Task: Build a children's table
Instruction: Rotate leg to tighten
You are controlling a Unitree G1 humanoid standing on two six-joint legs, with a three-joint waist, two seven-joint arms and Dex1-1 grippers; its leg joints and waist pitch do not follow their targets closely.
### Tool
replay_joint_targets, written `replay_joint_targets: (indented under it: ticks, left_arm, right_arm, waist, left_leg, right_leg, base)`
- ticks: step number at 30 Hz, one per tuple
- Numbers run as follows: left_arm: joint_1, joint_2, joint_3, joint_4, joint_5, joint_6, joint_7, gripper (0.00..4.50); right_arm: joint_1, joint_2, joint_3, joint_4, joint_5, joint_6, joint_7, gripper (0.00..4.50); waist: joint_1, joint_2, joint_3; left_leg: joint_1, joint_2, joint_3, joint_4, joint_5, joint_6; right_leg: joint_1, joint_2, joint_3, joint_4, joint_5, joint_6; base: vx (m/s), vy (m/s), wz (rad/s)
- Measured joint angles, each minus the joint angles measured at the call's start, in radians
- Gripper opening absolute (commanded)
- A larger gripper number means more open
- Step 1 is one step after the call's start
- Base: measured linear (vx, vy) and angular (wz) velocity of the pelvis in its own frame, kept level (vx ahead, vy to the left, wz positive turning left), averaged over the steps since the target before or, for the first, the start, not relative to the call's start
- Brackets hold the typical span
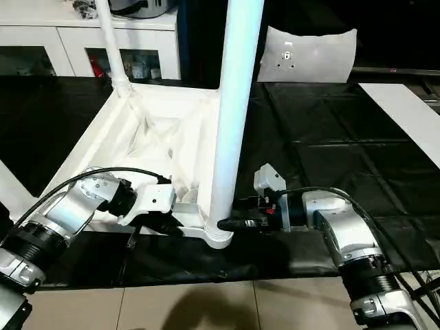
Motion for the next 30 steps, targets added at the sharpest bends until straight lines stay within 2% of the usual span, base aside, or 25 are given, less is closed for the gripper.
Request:
replay_joint_targets:
  ticks: [2, 5, 10, 13, 14, 16, 17, 18, 20, 21, 22, 27, 30]
  left_arm:
    - [0.0, 0.0, 0.001, 0.0, -0.001, 0.007, 0.0, 0.0]
    - [0.0, -0.016, 0.016, -0.013, -0.011, 0.081, 0.009, 0.0]
    - [-0.005, -0.055, 0.044, -0.008, 0.006, 0.188, 0.099, 0.0]
    - [-0.031, -0.127, 0.089, 0.046, 0.027, 0.292, 0.236, 0.0]
    - [-0.048, -0.161, 0.104, 0.071, 0.035, 0.333, 0.299, 0.0]
    - [-0.055, -0.2, 0.115, 0.079, 0.034, 0.367, 0.359, 0.0]
    - [-0.058, -0.243, 0.139, 0.1, 0.03, 0.386, 0.418, 0.0]
    - [-0.064, -0.263, 0.144, 0.11, 0.031, 0.398, 0.454, 0.0]
    - [-0.08, -0.303, 0.168, 0.144, 0.029, 0.418, 0.531, 0.0]
    - [-0.081, -0.308, 0.17, 0.147, 0.029, 0.419, 0.542, 0.0]
    - [-0.081, -0.314, 0.173, 0.148, 0.029, 0.419, 0.555, 0.0]
    - [-0.087, -0.334, 0.179, 0.148, 0.028, 0.421, 0.58, 0.0]
    - [-0.092, -0.338, 0.179, 0.147, 0.028, 0.421, 0.58, 0.0]
  right_arm:
    - [0.0, 0.0, 0.0, -0.003, 0.001, 0.006, -0.001, 1.89]
    - [0.036, 0.026, -0.021, -0.044, 0.014, 0.042, -0.047, 1.89]
    - [0.059, 0.082, -0.054, -0.073, -0.001, 0.085, -0.207, 1.88]
    - [0.061, 0.2, -0.108, -0.077, -0.059, 0.123, -0.441, 1.88]
    - [0.052, 0.263, -0.134, -0.07, -0.082, 0.138, -0.561, 1.88]
    - [0.037, 0.293, -0.146, -0.062, -0.095, 0.149, -0.66, 1.87]
    - [0.023, 0.334, -0.168, -0.046, -0.114, 0.154, -0.743, 1.87]
    - [0.014, 0.359, -0.179, -0.037, -0.124, 0.156, -0.796, 1.87]
    - [-0.015, 0.419, -0.196, -0.008, -0.15, 0.155, -0.922, 1.87]
    - [-0.018, 0.426, -0.196, -0.006, -0.154, 0.154, -0.941, 1.87]
    - [-0.019, 0.432, -0.197, -0.005, -0.155, 0.15, -0.959, 2.43]
    - [-0.019, 0.45, -0.214, -0.004, -0.152, 0.127, -0.983, 2.77]
    - [-0.009, 0.45, -0.215, -0.017, -0.154, 0.11, -0.985, 3.06]
  waist:
    - [0.0, 0.0, 0.0]
    - [0.0, 0.0, 0.0]
    - [-0.015, 0.0, 0.0]
    - [-0.045, 0.001, 0.0]
    - [-0.065, 0.004, 0.001]
    - [-0.093, 0.013, 0.0]
    - [-0.11, 0.015, 0.002]
    - [-0.118, 0.016, 0.002]
    - [-0.139, 0.016, 0.002]
    - [-0.142, 0.016, 0.003]
    - [-0.145, 0.016, 0.003]
    - [-0.145, 0.016, 0.003]
    - [-0.138, 0.015, 0.003]
  left_leg:
    - [0.0, 0.0, 0.0, 0.0, 0.0, 0.0]
    - [0.001, 0.0, 0.0, 0.0, 0.0, 0.0]
    - [0.003, 0.0, 0.0, 0.002, 0.004, -0.001]
    - [0.01, 0.001, -0.001, 0.007, 0.005, 0.0]
    - [0.008, 0.001, -0.004, 0.012, 0.005, 0.0]
    - [-0.001, 0.008, -0.015, 0.014, 0.005, 0.0]
    - [-0.002, 0.014, -0.021, 0.014, 0.005, 0.0]
    - [-0.002, 0.017, -0.021, 0.015, 0.005, 0.0]
    - [-0.001, 0.016, -0.022, 0.015, 0.005, 0.0]
    - [-0.001, 0.016, -0.022, 0.014, 0.005, 0.0]
    - [0.0, 0.015, -0.022, 0.014, 0.004, 0.0]
    - [-0.002, 0.011, -0.023, 0.003, 0.004, 0.0]
    - [-0.005, 0.007, -0.023, 0.002, 0.0, -0.002]
  right_leg:
    - [0.0, 0.0, 0.0, 0.0, 0.0, 0.0]
    - [0.0, 0.0, 0.0, 0.0, 0.0, 0.0]
    - [0.001, 0.0, 0.0, 0.001, 0.0, 0.0]
    - [0.006, 0.0, -0.004, -0.002, 0.0, 0.0]
    - [0.006, -0.001, -0.012, -0.007, 0.0, 0.001]
    - [0.012, -0.003, -0.034, -0.028, 0.0, 0.001]
    - [0.021, -0.002, -0.047, -0.04, 0.001, 0.001]
    - [0.023, -0.002, -0.052, -0.044, 0.001, 0.001]
    - [0.025, -0.002, -0.051, -0.045, 0.001, 0.001]
    - [0.025, -0.003, -0.051, -0.044, 0.001, 0.001]
    - [0.025, -0.003, -0.053, -0.044, 0.001, 0.001]
    - [0.022, -0.004, -0.052, -0.043, 0.002, 0.001]
    - [0.018, -0.006, -0.045, -0.031, 0.006, 0.0]
  base:
    - [0.0, 0.0, 0.0]
    - [0.0, 0.0, 0.0]
    - [0.0, 0.0, 0.0]
    - [0.0, 0.0, 0.0]
    - [0.0, 0.0, 0.0]
    - [0.0, 0.0, 0.0]
    - [0.0, 0.0, 0.0]
    - [0.0, 0.0, 0.0]
    - [0.0, 0.0, 0.0]
    - [0.0, 0.0, 0.0]
    - [0.0, 0.0, 0.0]
    - [0.0, 0.0, 0.0]
    - [0.0, 0.0, 0.0]
